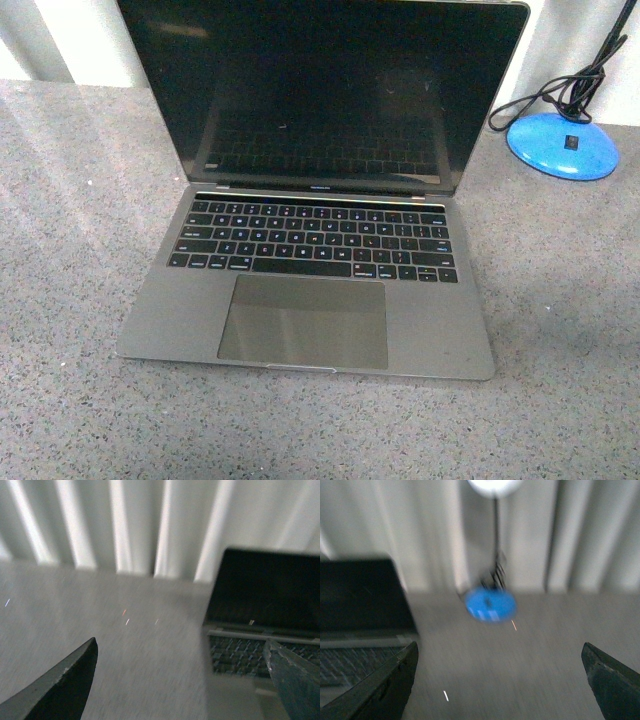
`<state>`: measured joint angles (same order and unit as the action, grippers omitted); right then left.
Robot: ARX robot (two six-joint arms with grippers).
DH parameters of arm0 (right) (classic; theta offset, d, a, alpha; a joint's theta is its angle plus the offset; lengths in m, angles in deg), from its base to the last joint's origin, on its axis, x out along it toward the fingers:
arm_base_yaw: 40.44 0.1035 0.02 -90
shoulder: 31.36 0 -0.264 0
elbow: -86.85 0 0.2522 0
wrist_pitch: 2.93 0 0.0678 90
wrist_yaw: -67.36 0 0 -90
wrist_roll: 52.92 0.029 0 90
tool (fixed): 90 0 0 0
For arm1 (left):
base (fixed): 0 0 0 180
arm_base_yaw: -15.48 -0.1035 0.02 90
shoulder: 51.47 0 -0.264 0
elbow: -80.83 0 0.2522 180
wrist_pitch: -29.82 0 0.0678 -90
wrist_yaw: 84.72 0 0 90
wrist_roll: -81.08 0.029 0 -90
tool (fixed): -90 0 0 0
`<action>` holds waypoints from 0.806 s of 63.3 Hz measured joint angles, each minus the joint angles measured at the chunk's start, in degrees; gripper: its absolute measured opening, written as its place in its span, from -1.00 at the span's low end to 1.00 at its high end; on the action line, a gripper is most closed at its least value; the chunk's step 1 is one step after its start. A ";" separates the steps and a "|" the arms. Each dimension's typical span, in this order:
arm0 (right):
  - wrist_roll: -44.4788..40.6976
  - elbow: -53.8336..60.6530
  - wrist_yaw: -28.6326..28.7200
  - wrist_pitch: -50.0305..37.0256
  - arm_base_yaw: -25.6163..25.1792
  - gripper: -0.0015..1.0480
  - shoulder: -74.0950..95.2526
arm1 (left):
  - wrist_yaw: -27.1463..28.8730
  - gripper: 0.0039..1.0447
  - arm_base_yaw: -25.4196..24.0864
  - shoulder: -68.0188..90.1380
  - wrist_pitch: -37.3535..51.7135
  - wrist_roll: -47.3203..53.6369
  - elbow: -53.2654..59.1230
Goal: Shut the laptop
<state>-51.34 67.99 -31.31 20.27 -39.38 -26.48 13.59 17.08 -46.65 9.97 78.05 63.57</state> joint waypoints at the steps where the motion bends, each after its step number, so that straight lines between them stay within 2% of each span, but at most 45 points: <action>1: 0.22 -1.46 -2.36 3.34 -0.22 0.81 2.75 | 1.36 0.87 0.04 1.77 -0.42 -0.24 -0.63; 3: 0.24 -3.06 -4.57 5.44 -1.62 0.81 7.21 | 3.08 0.87 -0.46 5.86 0.33 -0.37 -1.51; 6: 0.15 -4.83 -5.16 2.69 -4.81 0.81 14.73 | 3.41 0.87 -2.10 11.37 4.02 0.07 -2.19; 11: -0.22 -7.54 -3.58 -4.07 -7.21 0.81 24.52 | -0.57 0.87 -6.08 20.39 12.24 0.66 -3.76; 21: -2.10 -12.83 -0.83 -13.64 -7.43 0.81 40.44 | -9.31 0.87 -11.45 38.60 24.28 1.31 -11.10; 27: -4.63 -18.69 -1.07 -18.40 -6.36 0.81 52.96 | -12.90 0.87 -11.17 49.66 30.80 1.75 -16.39; 35: -8.13 -27.36 -1.31 -20.50 -3.15 0.81 65.02 | -16.20 0.87 -8.94 59.80 36.20 1.88 -23.19; 51: -12.74 -42.91 -0.24 -18.62 4.39 0.81 78.82 | -16.46 0.87 -5.20 71.95 41.90 1.79 -30.91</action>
<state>-64.08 25.08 -31.55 1.64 -34.99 52.34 -2.86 11.88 25.30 51.87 79.84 32.66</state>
